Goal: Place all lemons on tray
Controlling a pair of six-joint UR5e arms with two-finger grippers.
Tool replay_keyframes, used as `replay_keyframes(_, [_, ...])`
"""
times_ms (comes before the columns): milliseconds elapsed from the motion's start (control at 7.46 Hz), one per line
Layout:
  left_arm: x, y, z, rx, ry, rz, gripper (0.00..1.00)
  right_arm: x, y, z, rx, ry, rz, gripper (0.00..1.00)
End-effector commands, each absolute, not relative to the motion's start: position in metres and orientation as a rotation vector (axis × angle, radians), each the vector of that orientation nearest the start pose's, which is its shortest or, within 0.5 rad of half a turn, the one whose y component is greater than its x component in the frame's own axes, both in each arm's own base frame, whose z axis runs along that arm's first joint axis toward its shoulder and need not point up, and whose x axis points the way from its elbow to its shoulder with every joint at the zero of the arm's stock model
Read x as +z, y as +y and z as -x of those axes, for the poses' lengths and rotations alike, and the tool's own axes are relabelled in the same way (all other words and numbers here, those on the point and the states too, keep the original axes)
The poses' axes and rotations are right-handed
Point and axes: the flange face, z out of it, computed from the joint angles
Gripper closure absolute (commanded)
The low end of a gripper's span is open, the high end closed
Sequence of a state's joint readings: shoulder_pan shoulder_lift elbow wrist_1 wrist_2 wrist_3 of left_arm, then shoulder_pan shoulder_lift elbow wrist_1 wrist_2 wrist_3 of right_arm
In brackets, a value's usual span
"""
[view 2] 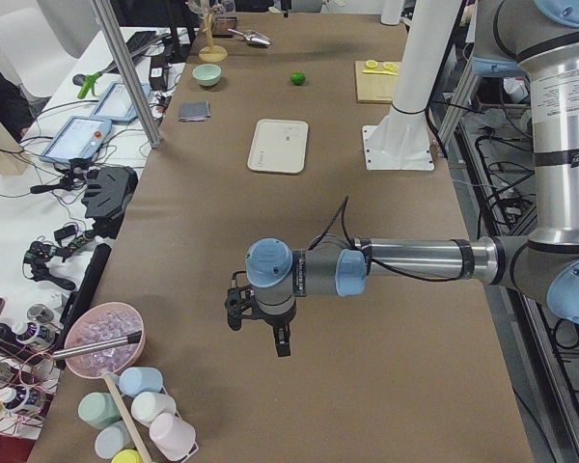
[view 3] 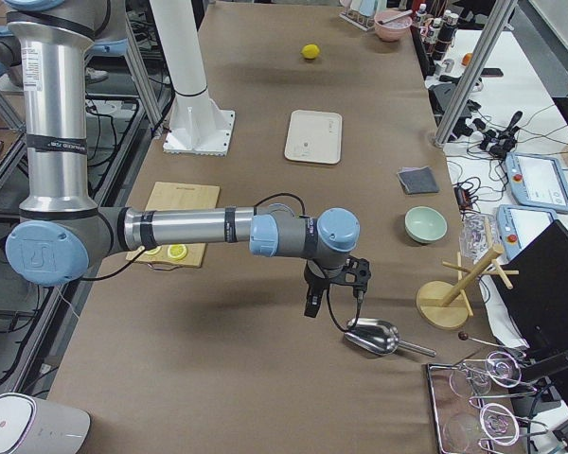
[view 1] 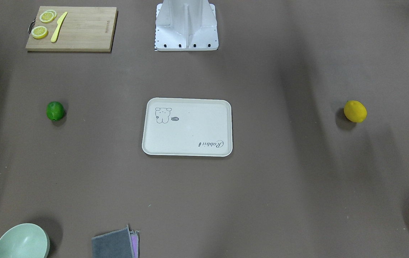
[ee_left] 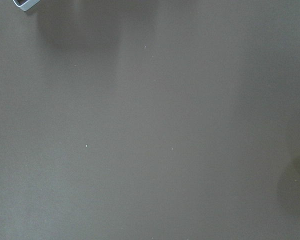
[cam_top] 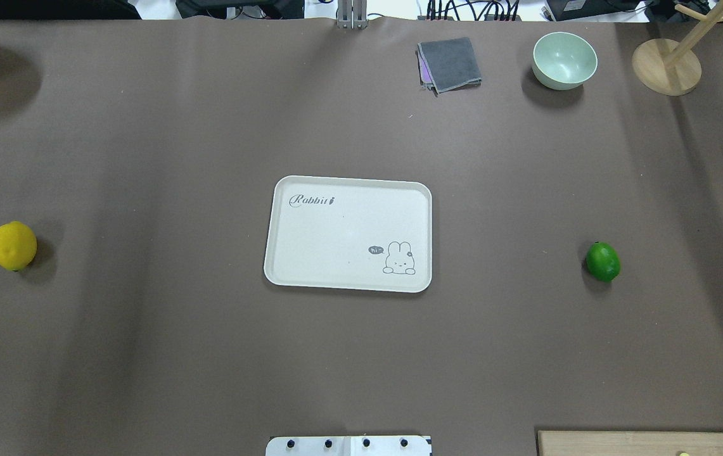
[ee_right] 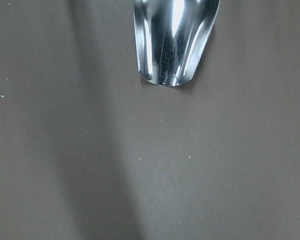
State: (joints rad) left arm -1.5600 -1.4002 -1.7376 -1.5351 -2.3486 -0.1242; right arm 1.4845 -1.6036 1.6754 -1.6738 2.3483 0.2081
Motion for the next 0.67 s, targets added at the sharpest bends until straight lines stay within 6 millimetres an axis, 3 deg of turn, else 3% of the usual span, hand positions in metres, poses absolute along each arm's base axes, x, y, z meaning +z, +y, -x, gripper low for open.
replay_keyframes(0, [0.656,-0.418,0.059,-0.124,0.777,0.096,0.02,0.636,-0.475,-0.026,0.137,-0.765,0.146,0.0])
replay_keyframes(536, [0.634,-0.417,0.061,-0.119,0.775,0.073,0.02,0.639,-0.47,-0.026,0.14,-0.766,0.154,0.0])
